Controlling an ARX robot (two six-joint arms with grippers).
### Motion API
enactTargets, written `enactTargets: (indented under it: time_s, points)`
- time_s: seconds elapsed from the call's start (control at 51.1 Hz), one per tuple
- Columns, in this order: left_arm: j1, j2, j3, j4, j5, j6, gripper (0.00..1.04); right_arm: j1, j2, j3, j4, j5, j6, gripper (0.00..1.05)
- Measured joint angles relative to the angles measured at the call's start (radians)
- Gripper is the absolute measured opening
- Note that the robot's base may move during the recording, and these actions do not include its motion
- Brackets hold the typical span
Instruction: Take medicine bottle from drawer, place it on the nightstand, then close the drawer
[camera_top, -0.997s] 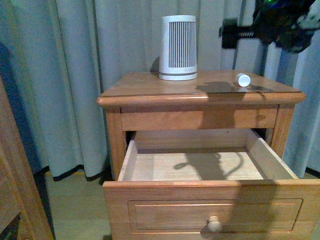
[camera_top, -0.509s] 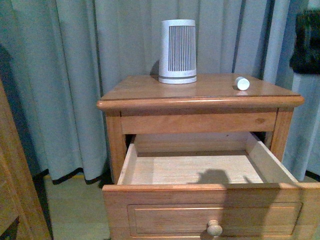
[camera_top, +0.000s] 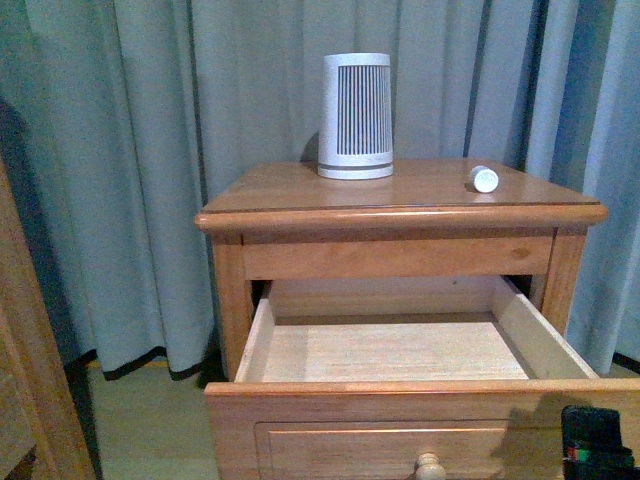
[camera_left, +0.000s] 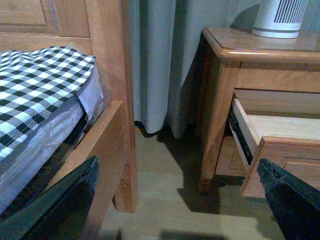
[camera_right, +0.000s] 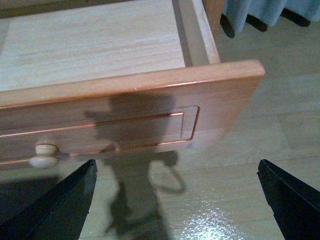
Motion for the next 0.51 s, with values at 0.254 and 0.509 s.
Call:
enactTargets:
  time_s: [0.254, 0.509]
  points:
    - [0.000, 0.000, 0.000, 0.000, 0.000, 0.000, 0.98, -0.064, 0.285, 0.148, 0.191, -0.007, -0.039, 0.98]
    - [0.000, 0.000, 0.000, 0.000, 0.000, 0.000, 0.98, -0.098, 0.466, 0.428, 0.144, -0.014, -0.069, 0.98]
